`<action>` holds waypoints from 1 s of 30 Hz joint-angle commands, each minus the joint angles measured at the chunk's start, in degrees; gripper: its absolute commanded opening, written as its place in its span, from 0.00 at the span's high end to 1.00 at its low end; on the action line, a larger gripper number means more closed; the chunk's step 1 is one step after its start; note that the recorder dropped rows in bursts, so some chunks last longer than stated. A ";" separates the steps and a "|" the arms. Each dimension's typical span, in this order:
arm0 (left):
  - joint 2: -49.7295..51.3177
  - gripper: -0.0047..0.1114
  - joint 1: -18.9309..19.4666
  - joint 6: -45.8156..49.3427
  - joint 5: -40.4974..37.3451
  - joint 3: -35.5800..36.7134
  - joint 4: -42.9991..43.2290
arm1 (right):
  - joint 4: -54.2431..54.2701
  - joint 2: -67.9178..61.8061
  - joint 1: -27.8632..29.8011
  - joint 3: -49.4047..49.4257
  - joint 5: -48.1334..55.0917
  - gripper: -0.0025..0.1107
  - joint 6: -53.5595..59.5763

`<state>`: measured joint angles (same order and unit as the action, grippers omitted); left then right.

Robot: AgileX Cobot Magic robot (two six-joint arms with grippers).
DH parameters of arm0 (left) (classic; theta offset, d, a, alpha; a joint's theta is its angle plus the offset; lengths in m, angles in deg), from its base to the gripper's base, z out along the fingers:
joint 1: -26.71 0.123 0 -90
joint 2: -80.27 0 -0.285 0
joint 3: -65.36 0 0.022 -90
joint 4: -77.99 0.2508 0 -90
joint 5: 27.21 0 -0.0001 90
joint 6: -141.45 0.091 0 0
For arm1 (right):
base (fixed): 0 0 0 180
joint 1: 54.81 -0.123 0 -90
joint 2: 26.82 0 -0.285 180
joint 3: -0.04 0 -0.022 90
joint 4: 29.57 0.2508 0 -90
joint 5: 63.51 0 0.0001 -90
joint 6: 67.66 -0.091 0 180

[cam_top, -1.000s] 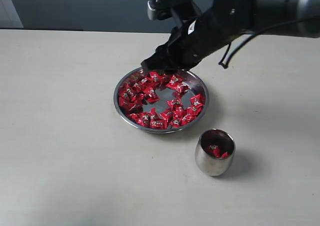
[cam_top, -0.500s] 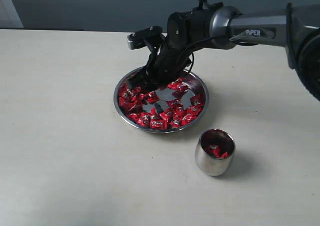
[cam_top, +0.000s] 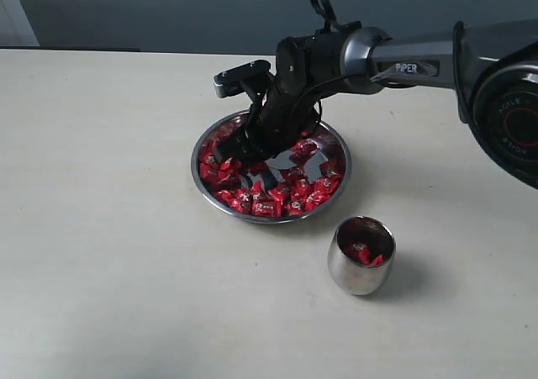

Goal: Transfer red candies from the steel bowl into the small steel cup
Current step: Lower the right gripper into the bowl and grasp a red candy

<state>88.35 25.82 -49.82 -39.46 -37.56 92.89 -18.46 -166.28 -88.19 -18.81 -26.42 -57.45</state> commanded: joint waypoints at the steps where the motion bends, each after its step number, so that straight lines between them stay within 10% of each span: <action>1: -0.30 0.96 -0.37 -0.21 0.33 0.14 -0.23 | -0.46 -0.35 0.00 -0.54 0.07 0.66 0.31; 9: -0.30 0.96 -0.37 -0.21 0.33 0.14 -0.23 | -0.46 1.50 0.00 -1.20 4.97 0.99 0.31; 22: -0.30 0.96 -0.37 -0.21 0.33 0.14 -0.23 | -0.17 16.44 -0.83 2.29 14.75 0.98 2.39; 30: -0.30 0.96 -0.37 -0.21 0.33 0.14 -0.23 | 1.26 47.06 -2.09 32.68 6.88 0.98 1.22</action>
<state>88.35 25.82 -49.82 -39.46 -37.56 92.89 -16.95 -125.18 -90.41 8.08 -17.91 -55.51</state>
